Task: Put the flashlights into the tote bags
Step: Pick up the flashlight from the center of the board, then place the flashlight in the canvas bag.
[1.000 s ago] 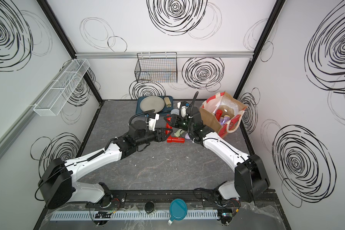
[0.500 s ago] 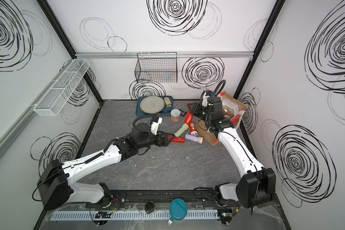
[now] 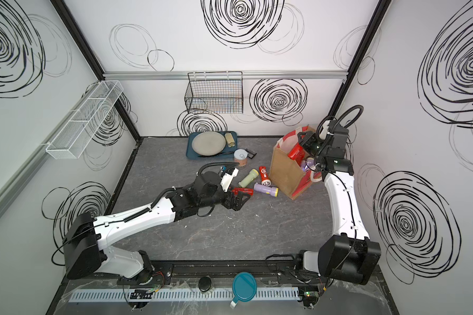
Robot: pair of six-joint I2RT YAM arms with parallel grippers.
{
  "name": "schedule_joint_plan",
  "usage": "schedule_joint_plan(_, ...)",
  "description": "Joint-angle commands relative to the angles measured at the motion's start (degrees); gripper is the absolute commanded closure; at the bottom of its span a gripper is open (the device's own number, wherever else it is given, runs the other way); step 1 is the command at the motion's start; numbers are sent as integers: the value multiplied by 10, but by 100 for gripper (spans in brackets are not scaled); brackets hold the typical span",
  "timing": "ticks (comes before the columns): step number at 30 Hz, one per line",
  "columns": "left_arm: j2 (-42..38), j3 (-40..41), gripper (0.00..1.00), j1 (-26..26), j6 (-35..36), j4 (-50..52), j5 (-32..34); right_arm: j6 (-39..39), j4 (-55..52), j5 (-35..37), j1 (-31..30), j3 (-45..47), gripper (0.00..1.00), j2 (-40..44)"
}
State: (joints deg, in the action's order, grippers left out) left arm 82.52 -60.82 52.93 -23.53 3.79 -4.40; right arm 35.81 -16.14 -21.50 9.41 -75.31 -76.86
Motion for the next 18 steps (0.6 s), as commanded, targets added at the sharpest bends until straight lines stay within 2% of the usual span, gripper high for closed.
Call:
schedule_joint_plan(1,13,-28,1,10,22,0,7,-2,8,2,21,-10,100,-20)
schedule_joint_plan(10,30,-52,1,17,32,14,0,23,57,57,36,0,100,-70)
schedule_joint_plan(18,33,-56,1,17,43,26,5,-12,52,89,36,4,100,-129)
